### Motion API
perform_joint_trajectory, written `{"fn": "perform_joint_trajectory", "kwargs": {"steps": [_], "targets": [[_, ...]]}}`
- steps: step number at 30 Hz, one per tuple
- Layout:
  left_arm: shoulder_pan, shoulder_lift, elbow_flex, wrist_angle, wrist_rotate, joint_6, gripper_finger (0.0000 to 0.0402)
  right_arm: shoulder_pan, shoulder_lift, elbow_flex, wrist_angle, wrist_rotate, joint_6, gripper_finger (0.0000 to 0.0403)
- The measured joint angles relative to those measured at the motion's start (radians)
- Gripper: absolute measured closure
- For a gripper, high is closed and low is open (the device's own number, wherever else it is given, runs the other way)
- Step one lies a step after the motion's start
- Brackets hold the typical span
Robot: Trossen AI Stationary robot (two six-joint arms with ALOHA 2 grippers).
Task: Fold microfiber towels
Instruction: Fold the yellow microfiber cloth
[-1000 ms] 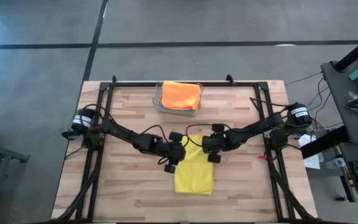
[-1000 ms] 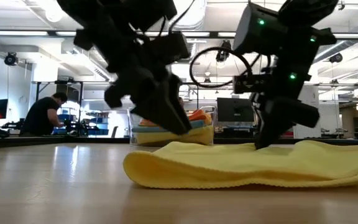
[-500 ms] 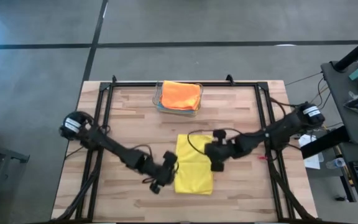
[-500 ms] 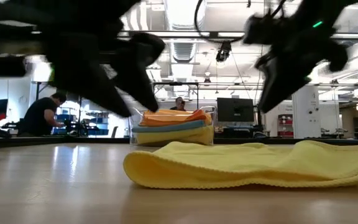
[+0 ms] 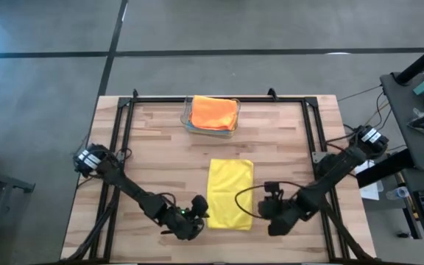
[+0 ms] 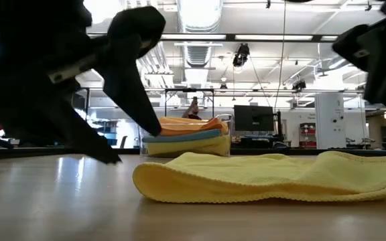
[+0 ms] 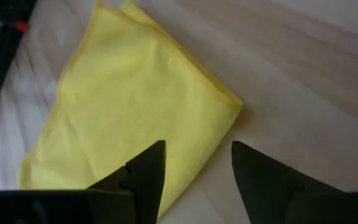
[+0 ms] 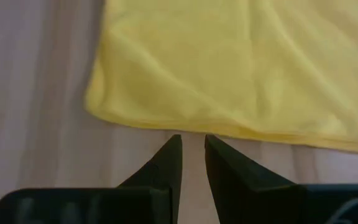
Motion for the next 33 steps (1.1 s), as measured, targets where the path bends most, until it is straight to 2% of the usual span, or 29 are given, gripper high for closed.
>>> {"fn": "perform_joint_trajectory", "kwargs": {"steps": [7,10,19,24,33], "targets": [[-0.001,0.072,0.002,0.076,-0.008,0.131,0.0234,0.085,0.023,0.0,0.045,0.002,0.059,0.0327],[-0.001,0.084,0.003,0.097,-0.043,0.14,0.0234,0.107,0.052,0.0,0.075,0.014,0.052,0.0302],[0.001,0.102,0.006,0.142,-0.043,0.188,0.0234,0.112,0.191,0.002,0.082,0.047,0.01,0.0201],[0.001,0.124,0.006,0.177,-0.044,0.207,0.0235,0.122,0.237,0.028,0.083,0.048,-0.004,0.0164],[0.001,0.161,0.005,0.21,-0.049,0.239,0.029,0.173,0.32,0.077,0.061,0.156,-0.116,0.0147]]}}
